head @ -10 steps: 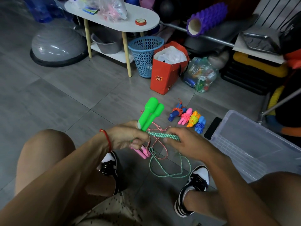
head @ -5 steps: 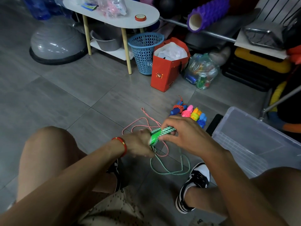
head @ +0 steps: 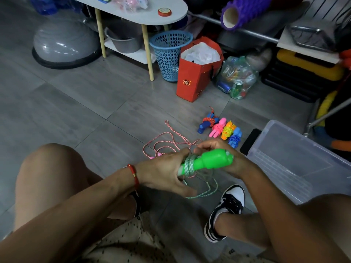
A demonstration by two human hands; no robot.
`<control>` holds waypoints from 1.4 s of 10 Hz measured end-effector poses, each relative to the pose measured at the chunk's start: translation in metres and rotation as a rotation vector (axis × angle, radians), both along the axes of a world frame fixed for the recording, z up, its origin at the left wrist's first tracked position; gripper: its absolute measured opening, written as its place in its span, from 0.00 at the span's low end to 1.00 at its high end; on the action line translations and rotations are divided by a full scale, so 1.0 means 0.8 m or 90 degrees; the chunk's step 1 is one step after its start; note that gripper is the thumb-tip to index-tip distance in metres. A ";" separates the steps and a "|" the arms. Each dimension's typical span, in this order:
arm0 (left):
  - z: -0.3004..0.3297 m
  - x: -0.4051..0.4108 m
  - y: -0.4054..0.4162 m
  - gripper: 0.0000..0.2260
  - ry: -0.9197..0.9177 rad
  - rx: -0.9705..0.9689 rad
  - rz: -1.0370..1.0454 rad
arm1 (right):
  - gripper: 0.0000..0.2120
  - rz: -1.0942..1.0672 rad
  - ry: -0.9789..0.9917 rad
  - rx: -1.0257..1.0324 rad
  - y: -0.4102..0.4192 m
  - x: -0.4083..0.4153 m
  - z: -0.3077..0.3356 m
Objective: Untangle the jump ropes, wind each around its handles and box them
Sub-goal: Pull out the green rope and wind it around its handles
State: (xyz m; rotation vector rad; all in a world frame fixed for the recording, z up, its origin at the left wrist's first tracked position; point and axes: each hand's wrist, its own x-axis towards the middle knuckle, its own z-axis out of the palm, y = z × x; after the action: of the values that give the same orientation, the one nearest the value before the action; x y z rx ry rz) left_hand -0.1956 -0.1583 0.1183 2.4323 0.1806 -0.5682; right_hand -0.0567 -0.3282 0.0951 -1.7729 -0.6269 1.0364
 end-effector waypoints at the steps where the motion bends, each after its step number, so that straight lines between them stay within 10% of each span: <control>1: -0.027 0.012 0.019 0.37 -0.016 -0.041 0.112 | 0.17 -0.063 -0.097 -0.043 0.016 -0.034 -0.012; 2: -0.029 0.021 0.029 0.24 0.012 -0.087 0.129 | 0.20 0.001 -0.154 -0.059 0.026 -0.057 -0.016; 4: -0.031 0.019 0.046 0.13 0.035 -0.027 0.160 | 0.08 0.256 -0.694 -0.099 0.021 -0.079 0.006; 5: -0.036 0.017 0.044 0.28 0.075 0.084 0.101 | 0.08 0.298 -0.716 -0.121 0.026 -0.072 0.039; 8: -0.032 0.000 -0.007 0.35 -0.012 0.265 -0.231 | 0.19 0.170 -0.377 -0.116 0.022 -0.005 0.045; 10: -0.017 -0.005 0.003 0.31 -0.054 -0.130 -0.090 | 0.06 0.049 -0.004 -0.072 0.011 -0.005 0.006; 11: -0.008 -0.004 0.011 0.28 -0.060 -0.408 -0.015 | 0.08 0.018 -0.060 -0.105 0.009 -0.019 -0.015; 14: -0.019 -0.010 0.035 0.14 -0.041 -0.585 0.183 | 0.17 -0.047 -0.081 -0.018 0.035 -0.038 -0.012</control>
State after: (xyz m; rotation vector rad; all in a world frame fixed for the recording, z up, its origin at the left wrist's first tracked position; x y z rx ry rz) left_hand -0.2037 -0.1303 0.1031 1.4950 0.1849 -0.3306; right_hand -0.0873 -0.3004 0.0856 -1.8830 -0.6230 0.8914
